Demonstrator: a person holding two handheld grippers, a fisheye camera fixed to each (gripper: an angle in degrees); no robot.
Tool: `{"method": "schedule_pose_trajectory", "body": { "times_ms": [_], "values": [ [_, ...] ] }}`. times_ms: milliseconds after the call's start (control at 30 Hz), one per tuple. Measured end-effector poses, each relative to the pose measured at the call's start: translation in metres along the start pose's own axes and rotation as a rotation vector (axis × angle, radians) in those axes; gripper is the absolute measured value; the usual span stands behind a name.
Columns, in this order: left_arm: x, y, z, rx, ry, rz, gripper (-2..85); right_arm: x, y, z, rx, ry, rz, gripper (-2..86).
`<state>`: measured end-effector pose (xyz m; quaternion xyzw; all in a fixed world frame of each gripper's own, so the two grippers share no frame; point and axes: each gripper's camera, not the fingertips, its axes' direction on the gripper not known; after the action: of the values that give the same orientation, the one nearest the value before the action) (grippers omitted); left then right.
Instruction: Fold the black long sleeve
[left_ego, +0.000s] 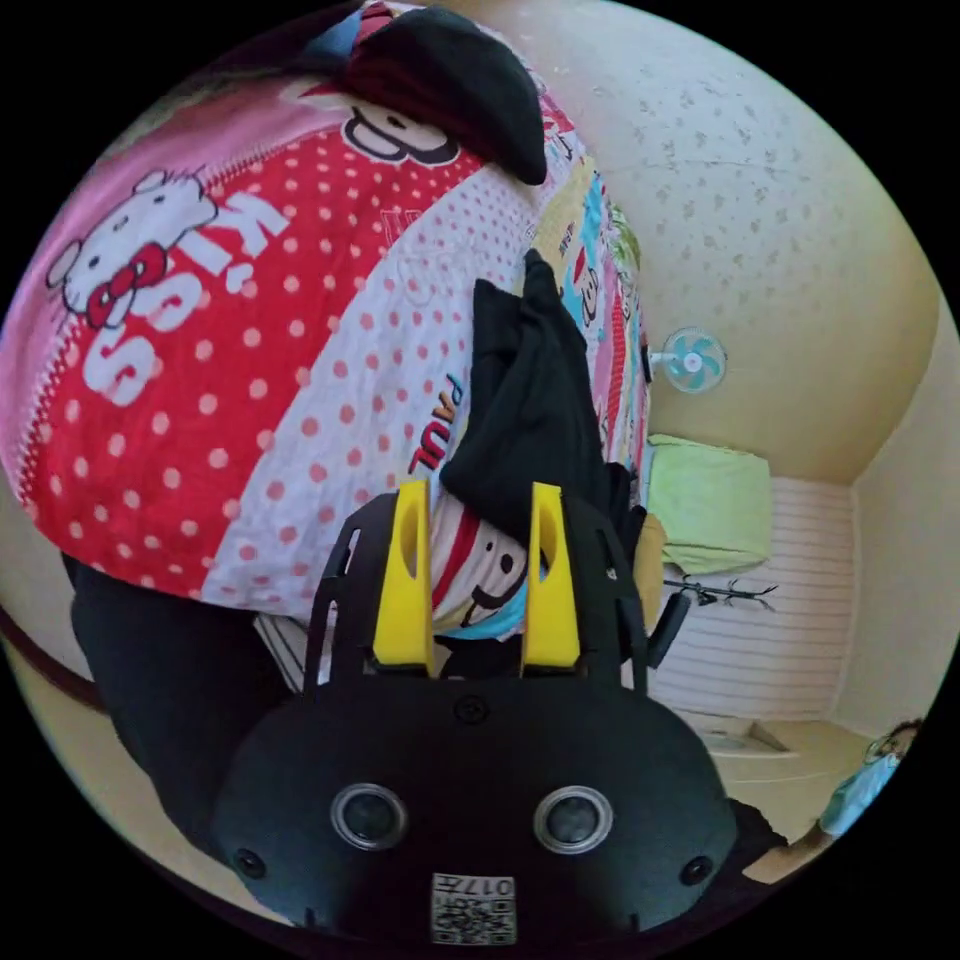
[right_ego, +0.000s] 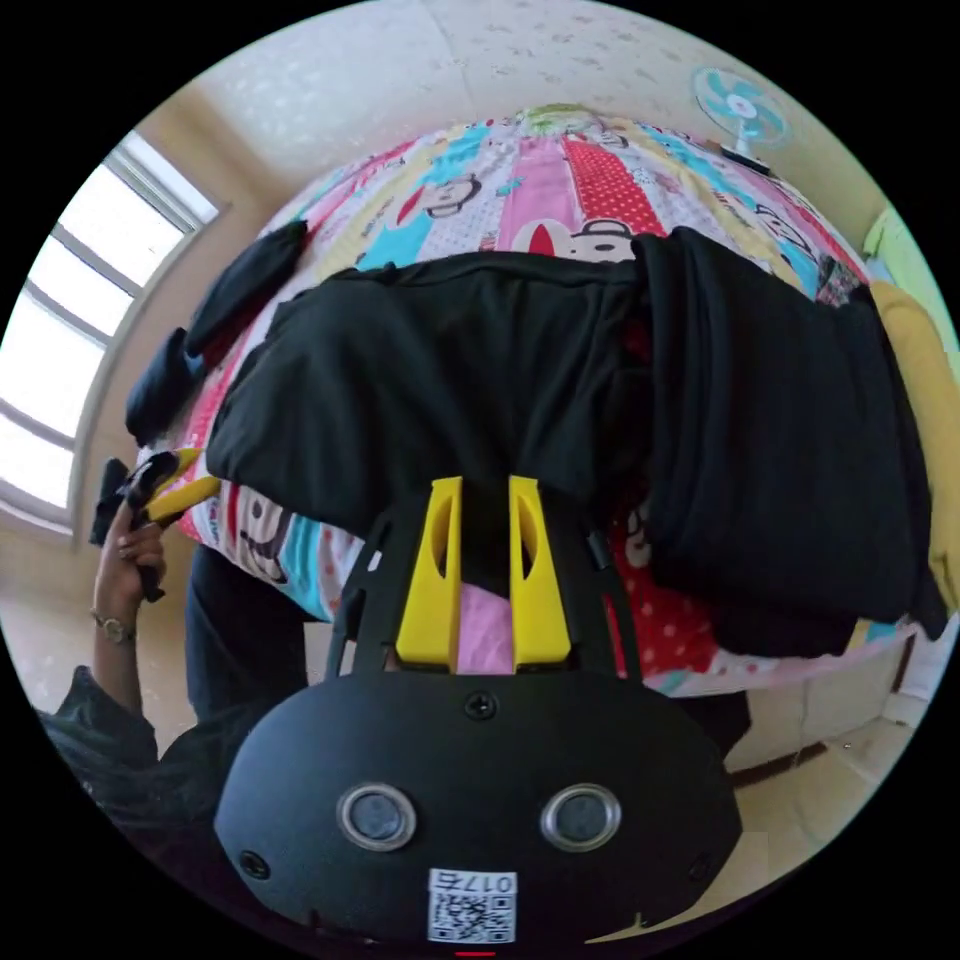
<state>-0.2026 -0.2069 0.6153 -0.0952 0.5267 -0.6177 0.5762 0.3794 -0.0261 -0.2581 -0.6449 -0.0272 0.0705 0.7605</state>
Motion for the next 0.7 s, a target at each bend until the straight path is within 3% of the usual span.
{"method": "schedule_pose_trajectory", "body": {
  "times_ms": [67, 167, 267, 333, 433, 467, 567, 633, 700],
  "values": [
    [0.003, -0.003, 0.007, 0.067, 0.078, -0.017, 5.2, 0.017, 0.02, -0.022, 0.012, -0.096, 0.055, 6.4],
    [0.075, -0.01, 0.023, 0.105, 0.165, 0.221, 3.6, 0.039, 0.049, -0.054, 0.044, -0.18, 0.09, 6.2],
    [0.172, 0.004, 0.087, -0.104, 0.378, 0.441, 3.8, 0.063, 0.081, -0.077, 0.062, -0.17, 0.136, 6.4],
    [0.235, 0.041, 0.164, -0.37, 0.319, 0.631, 6.8, 0.079, 0.099, -0.083, 0.053, -0.17, 0.172, 6.8],
    [0.255, 0.097, 0.229, -0.592, 0.214, 0.753, 12.6, 0.105, 0.123, -0.089, 0.043, -0.211, 0.243, 7.6],
    [0.251, 0.103, 0.232, -0.579, 0.212, 0.753, 12.5, 0.113, 0.132, -0.092, 0.05, -0.238, 0.264, 7.9],
    [0.208, 0.104, 0.217, -0.303, 0.13, 0.671, 12.0, 0.125, 0.148, -0.098, 0.073, -0.306, 0.306, 8.6],
    [0.158, 0.09, 0.21, -0.071, -0.096, 0.459, 13.9, 0.129, 0.152, -0.097, 0.088, -0.375, 0.318, 9.7],
    [0.127, 0.077, 0.231, -0.103, -0.181, 0.334, 15.0, 0.132, 0.152, -0.092, 0.116, -0.474, 0.334, 11.5]
  ]
}}
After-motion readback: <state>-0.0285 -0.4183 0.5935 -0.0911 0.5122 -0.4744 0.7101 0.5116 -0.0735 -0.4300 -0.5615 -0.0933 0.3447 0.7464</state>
